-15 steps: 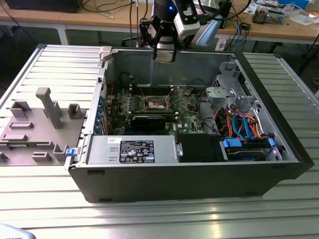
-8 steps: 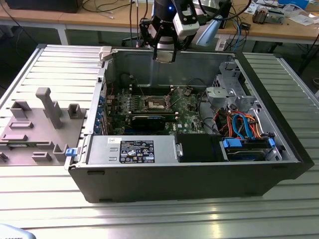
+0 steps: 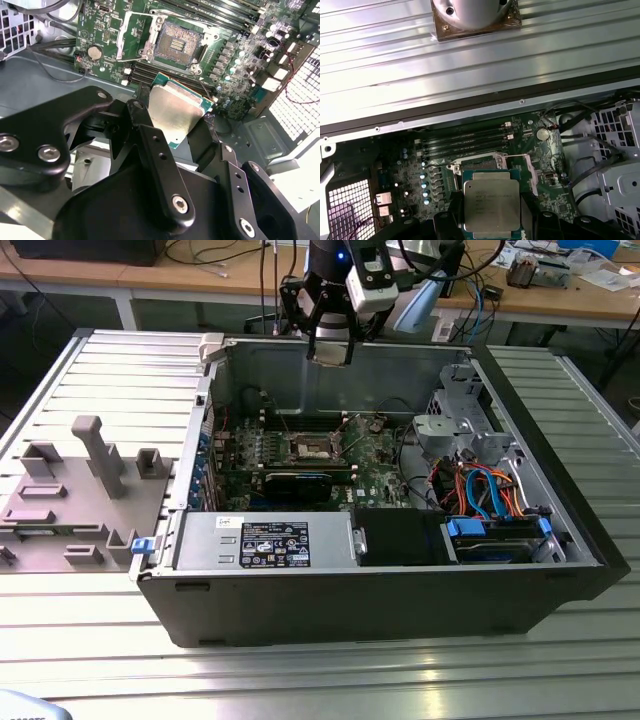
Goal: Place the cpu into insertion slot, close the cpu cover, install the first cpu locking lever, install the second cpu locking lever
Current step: 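Place the cpu into insertion slot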
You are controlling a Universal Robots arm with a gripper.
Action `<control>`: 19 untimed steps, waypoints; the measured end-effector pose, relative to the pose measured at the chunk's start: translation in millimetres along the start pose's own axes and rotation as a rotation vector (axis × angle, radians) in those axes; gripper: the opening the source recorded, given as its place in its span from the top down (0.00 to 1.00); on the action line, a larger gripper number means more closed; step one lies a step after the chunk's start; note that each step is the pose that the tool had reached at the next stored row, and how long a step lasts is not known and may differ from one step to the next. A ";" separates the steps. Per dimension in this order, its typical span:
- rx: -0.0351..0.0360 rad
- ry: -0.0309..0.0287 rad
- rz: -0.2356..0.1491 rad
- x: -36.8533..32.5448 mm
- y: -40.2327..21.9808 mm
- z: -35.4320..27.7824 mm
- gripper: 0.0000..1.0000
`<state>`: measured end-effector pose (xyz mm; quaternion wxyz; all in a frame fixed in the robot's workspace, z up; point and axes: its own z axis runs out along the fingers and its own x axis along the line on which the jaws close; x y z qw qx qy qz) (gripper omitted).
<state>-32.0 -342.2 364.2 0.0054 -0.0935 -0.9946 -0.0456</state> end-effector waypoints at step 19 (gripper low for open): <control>-0.0009 -0.0041 0.045 0.0 0.0 0.0 0.45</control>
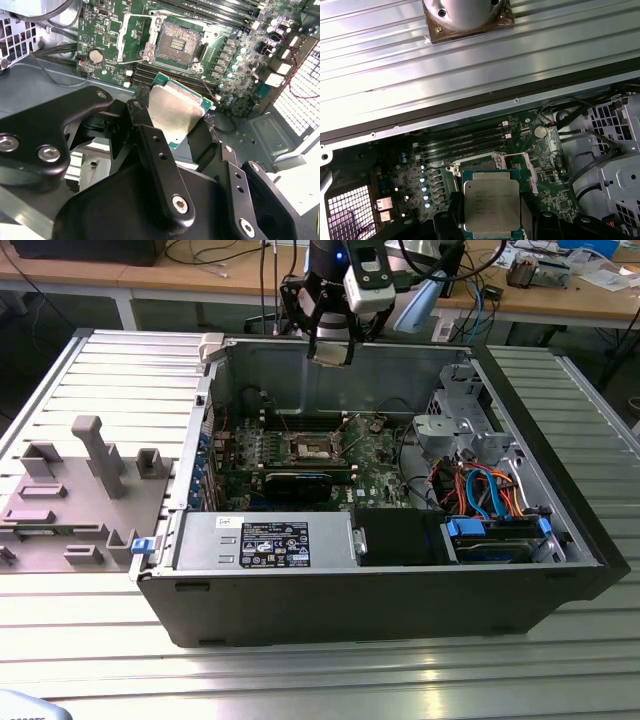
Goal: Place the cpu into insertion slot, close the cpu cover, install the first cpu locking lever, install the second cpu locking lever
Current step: 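Place the cpu into insertion slot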
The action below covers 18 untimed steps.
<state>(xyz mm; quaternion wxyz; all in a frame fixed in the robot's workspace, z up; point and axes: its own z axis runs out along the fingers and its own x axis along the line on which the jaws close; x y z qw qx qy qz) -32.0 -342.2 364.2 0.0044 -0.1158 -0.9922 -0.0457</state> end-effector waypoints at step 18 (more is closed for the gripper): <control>-0.0005 -0.0024 0.028 0.0 0.0 0.0 0.45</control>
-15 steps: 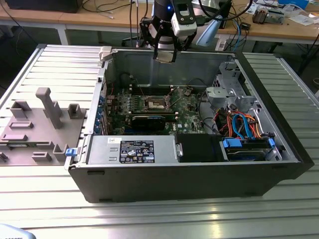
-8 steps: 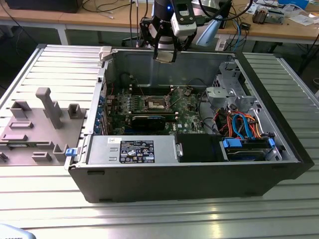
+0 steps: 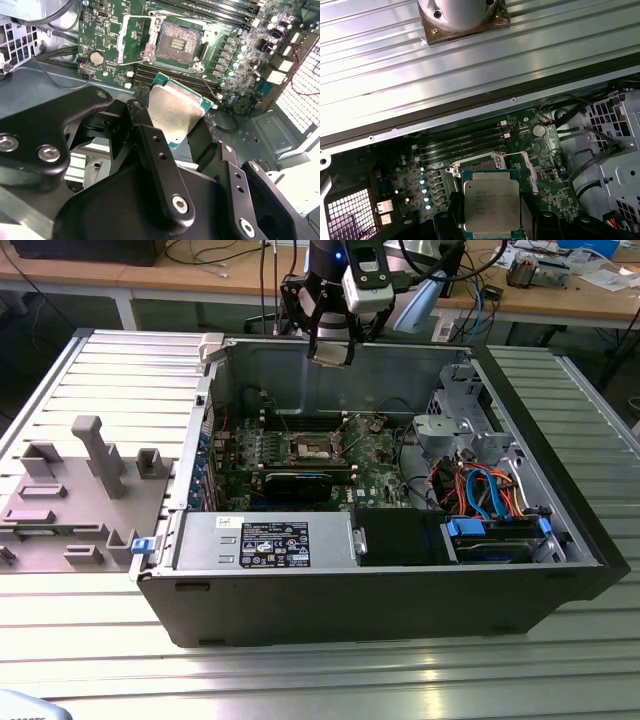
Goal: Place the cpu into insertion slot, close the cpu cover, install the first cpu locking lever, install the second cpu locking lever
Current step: 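Place the cpu into insertion slot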
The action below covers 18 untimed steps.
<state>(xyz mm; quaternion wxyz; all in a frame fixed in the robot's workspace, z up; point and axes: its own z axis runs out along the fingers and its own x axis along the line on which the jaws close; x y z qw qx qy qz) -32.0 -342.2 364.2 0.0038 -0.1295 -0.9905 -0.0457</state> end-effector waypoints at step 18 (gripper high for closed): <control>-0.0005 -0.0019 0.021 0.0 0.0 0.0 0.45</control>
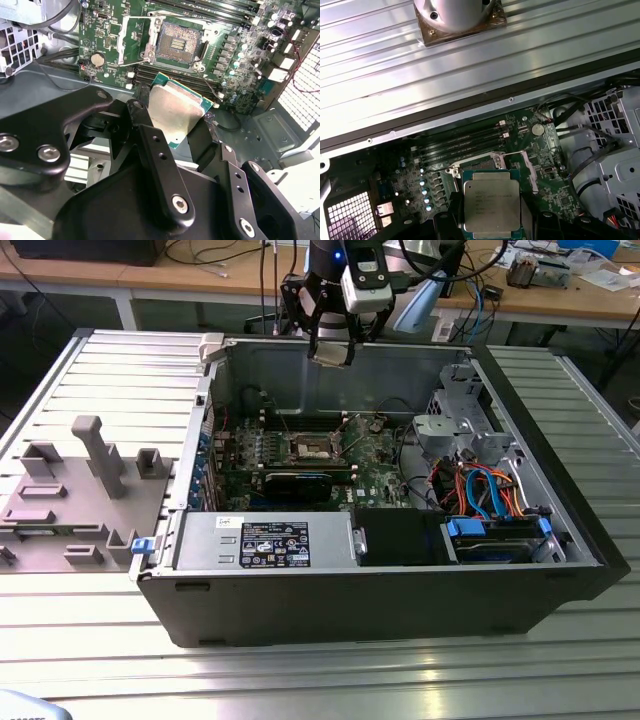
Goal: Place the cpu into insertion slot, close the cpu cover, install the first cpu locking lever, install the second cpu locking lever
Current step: 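Place the cpu into insertion slot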
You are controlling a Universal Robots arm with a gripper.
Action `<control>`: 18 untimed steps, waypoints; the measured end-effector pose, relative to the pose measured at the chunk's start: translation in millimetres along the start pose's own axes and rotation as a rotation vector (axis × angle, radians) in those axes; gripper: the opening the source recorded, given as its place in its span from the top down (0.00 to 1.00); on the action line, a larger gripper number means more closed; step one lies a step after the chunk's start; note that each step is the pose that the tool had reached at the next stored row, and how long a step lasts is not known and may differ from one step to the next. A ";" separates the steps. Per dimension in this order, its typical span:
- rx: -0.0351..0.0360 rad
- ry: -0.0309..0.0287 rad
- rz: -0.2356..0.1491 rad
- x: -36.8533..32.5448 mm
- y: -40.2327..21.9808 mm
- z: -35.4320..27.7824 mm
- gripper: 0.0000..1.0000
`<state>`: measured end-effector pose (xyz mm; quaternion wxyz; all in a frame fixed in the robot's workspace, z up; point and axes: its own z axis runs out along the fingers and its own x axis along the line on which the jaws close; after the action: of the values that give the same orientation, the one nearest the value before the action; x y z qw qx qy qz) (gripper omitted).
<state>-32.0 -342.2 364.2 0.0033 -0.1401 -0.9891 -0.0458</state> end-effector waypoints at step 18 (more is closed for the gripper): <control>-0.0003 -0.0018 0.020 0.0 0.0 0.0 0.45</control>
<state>-32.0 -342.2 364.2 0.0028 -0.1498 -0.9876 -0.0458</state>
